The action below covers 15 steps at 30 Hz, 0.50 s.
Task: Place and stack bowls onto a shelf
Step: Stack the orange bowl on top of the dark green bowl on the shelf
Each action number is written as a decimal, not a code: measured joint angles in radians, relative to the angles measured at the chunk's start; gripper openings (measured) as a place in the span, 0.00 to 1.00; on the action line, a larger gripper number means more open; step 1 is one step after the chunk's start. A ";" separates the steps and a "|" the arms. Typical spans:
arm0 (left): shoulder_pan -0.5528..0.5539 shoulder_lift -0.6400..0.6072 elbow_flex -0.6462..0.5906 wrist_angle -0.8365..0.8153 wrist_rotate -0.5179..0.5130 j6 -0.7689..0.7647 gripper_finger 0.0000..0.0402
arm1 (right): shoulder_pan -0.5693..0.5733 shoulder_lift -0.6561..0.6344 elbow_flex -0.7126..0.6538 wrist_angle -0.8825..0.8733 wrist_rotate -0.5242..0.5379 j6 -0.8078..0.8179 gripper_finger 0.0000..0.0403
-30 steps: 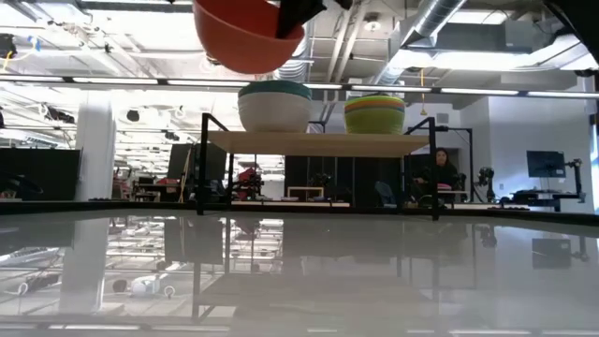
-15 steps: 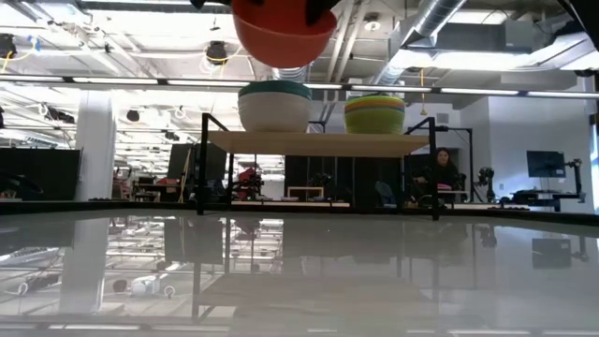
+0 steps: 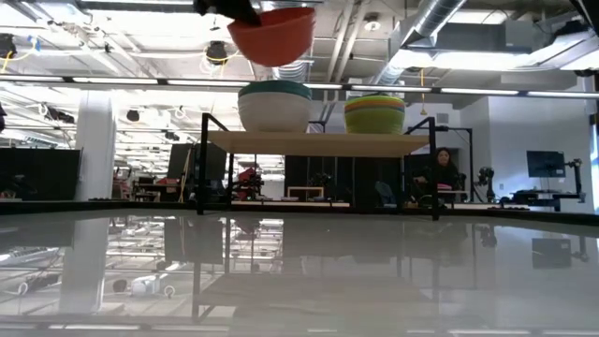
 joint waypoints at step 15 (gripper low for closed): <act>0.363 0.122 0.003 0.067 0.269 -0.197 0.00 | 0.003 -0.205 0.002 0.007 -0.128 0.216 0.59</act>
